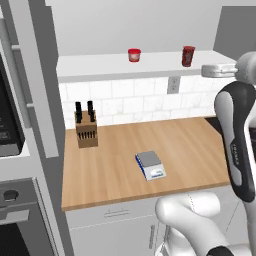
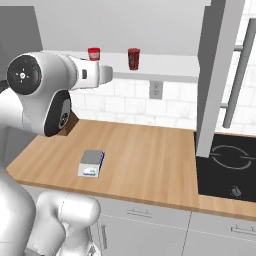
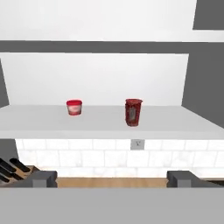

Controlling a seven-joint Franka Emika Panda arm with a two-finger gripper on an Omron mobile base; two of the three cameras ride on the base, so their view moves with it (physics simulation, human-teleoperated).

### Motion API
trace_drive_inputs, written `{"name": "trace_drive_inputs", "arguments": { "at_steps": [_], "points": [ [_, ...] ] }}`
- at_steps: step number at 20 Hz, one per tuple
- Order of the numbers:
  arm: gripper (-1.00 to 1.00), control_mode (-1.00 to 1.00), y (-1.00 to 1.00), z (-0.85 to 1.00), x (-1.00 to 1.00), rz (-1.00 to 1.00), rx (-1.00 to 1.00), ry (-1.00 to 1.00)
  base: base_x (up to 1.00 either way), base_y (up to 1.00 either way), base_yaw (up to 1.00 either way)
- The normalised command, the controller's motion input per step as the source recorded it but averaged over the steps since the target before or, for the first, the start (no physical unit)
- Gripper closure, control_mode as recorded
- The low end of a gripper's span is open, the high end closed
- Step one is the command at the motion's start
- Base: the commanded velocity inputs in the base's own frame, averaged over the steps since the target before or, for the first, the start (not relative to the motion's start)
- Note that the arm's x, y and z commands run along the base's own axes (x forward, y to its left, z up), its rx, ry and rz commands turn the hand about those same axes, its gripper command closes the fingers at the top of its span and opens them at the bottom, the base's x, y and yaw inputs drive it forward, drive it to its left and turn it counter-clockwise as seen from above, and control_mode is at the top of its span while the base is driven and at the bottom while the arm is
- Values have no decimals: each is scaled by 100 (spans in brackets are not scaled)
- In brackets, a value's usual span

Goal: Pick the yogurt and place it on the digital scale for weighing, and close the cabinet.

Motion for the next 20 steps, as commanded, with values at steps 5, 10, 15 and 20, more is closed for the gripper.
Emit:
{"name": "trace_drive_inputs", "arguments": {
  "at_steps": [5, 10, 15, 20],
  "points": [
    [-100, -100, -12, -6, 43, -3, 0, 0, 0, 0, 0],
    [-100, -100, -18, 0, 30, -5, -1, -2, 0, 0, 0],
    [-100, -100, -17, 0, 30, -5, -2, -4, 0, 0, 0],
    [-100, -100, -3, 0, 53, 0, 0, -5, 0, 0, 0]
  ]
}}
